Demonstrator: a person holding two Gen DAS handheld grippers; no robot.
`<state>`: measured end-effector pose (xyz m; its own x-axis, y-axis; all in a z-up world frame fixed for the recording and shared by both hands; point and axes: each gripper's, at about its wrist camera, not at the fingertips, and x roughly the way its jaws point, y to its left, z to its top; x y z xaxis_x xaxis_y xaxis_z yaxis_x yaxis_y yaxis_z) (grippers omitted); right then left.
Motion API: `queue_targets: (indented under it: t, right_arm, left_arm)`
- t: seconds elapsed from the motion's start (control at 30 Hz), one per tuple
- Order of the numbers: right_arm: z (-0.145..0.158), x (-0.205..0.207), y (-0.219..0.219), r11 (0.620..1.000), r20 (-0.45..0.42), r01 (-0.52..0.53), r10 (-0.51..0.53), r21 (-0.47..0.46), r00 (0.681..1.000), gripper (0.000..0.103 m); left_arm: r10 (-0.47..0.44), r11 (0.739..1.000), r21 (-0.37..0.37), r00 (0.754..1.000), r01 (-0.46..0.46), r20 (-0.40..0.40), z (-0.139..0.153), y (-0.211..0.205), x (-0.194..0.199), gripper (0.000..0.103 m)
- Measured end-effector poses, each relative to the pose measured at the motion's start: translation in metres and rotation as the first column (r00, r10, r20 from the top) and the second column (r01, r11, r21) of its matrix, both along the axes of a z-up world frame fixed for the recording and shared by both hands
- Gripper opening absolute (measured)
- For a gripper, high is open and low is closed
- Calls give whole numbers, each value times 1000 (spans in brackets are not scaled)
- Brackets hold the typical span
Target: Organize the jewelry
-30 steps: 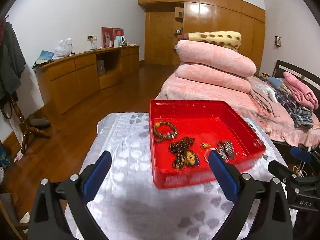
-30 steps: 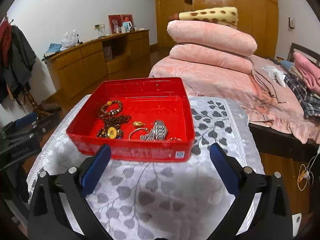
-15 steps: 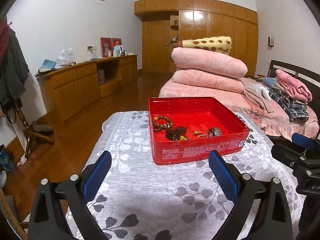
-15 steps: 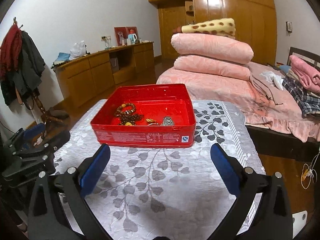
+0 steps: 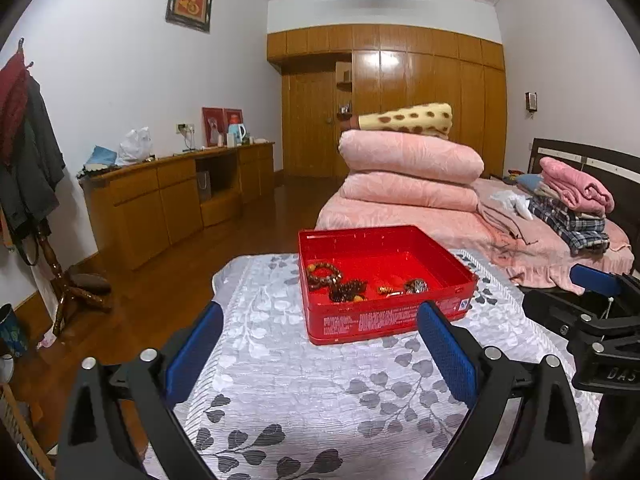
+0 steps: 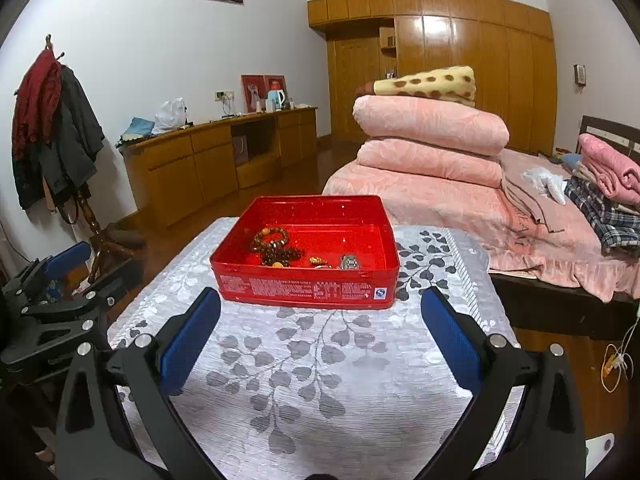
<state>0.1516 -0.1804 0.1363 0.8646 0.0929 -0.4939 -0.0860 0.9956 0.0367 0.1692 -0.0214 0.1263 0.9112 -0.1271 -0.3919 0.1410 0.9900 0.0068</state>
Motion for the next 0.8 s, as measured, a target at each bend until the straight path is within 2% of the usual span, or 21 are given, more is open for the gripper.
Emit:
queue_targets:
  t: [0.8]
  right_arm:
    - [42, -42, 8, 1000, 142, -13, 15, -17, 990, 97]
  left_arm:
    - [-15, 1000, -13, 990, 17, 140, 37, 5, -46, 95]
